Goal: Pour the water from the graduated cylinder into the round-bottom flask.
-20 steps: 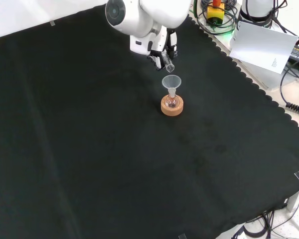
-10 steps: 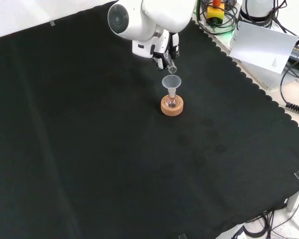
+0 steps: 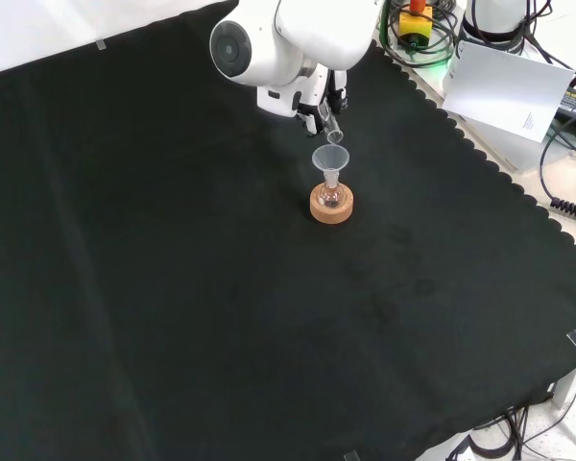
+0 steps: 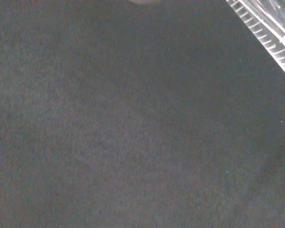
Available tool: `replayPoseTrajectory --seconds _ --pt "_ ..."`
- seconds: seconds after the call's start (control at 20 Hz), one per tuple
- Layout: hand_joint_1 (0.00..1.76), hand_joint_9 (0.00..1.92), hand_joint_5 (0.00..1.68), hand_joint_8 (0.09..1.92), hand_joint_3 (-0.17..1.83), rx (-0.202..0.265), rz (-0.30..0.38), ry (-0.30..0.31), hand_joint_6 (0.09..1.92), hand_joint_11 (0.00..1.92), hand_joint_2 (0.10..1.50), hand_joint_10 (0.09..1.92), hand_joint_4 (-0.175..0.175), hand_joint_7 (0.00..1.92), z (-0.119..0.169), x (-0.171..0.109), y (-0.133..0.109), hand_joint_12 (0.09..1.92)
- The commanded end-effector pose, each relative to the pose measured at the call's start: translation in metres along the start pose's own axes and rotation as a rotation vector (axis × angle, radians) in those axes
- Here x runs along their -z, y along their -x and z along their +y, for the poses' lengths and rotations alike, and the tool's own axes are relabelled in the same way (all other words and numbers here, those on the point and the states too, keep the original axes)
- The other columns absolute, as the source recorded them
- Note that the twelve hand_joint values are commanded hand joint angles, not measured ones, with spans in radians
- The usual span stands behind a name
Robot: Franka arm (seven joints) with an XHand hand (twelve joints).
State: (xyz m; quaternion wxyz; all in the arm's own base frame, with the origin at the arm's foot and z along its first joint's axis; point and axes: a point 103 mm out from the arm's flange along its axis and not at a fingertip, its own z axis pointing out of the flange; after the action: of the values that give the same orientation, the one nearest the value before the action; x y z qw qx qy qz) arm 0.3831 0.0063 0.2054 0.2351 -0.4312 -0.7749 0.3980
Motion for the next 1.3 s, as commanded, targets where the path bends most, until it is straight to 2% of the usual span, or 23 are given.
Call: replayPoseTrajectory --seconds 0.05,1.3 --pt "1.10 1.49 0.99 0.21 -0.11 -0.011 -0.008 -0.022 1.02 1.38 1.17 0.09 -0.042 1.35 -0.001 0.002 -0.001 0.69" --pt "1.10 1.50 0.98 0.21 -0.12 -0.051 -0.022 -0.112 1.03 1.39 1.18 0.09 -0.047 1.36 -0.003 0.014 -0.006 0.69"
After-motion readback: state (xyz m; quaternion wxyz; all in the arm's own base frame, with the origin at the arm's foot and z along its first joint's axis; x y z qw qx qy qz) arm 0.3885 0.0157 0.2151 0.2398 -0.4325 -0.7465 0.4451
